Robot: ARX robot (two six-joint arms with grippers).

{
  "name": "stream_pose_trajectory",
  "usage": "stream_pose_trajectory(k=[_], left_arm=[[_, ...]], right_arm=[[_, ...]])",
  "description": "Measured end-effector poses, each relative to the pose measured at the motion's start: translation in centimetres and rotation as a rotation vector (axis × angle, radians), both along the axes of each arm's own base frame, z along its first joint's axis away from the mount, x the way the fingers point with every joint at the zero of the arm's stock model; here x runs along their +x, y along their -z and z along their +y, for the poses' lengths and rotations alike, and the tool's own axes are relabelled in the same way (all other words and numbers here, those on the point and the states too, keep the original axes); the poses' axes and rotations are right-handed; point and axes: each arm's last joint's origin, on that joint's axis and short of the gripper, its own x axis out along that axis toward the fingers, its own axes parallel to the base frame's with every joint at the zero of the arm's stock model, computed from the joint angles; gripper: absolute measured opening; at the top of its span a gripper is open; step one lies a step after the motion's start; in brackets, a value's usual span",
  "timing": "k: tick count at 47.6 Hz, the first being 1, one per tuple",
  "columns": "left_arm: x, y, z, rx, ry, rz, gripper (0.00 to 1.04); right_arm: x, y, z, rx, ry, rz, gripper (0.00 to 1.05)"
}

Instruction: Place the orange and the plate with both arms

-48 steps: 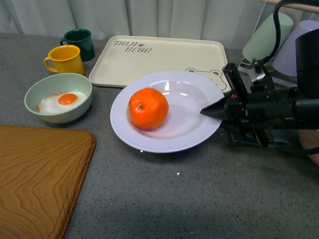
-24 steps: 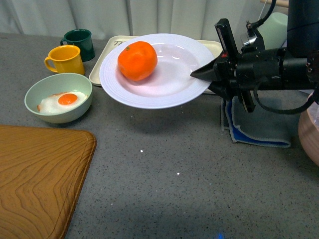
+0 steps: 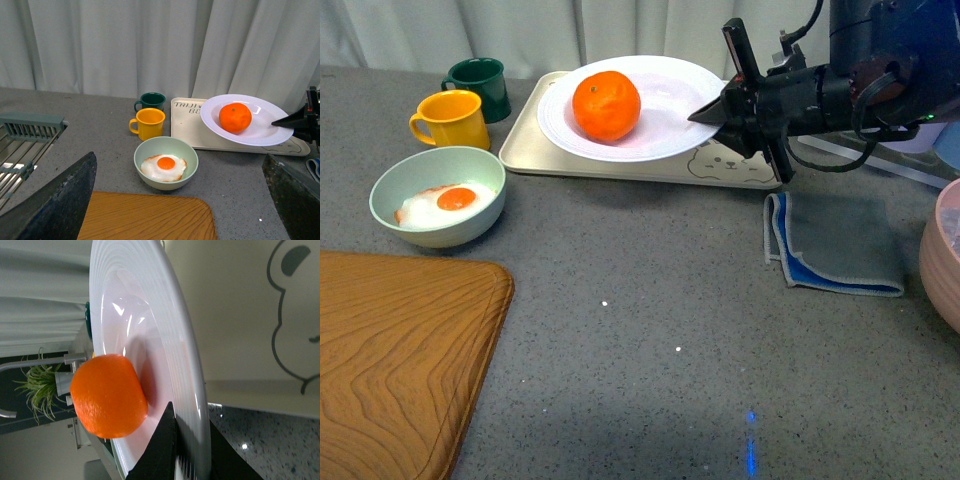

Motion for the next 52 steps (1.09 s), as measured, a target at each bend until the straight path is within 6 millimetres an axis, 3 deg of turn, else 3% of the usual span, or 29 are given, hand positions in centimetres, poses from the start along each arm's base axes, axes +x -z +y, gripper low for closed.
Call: stream_pose_trajectory(k=[15,37,52], left_arm=[[0.0,0.0,0.0,0.0,0.0,0.0,0.98],[0.0,0.0,0.0,0.0,0.0,0.0,0.98],[0.0,0.0,0.0,0.0,0.0,0.0,0.98]], right_arm=[[4.9,1.6,1.0,-0.008,0.012,0.04,0.04],[6.2,2.9,1.3,-0.068,-0.003,0.09,0.04],[5.7,3.3,1.0,-0.128,0.008,0.053,0.52]])
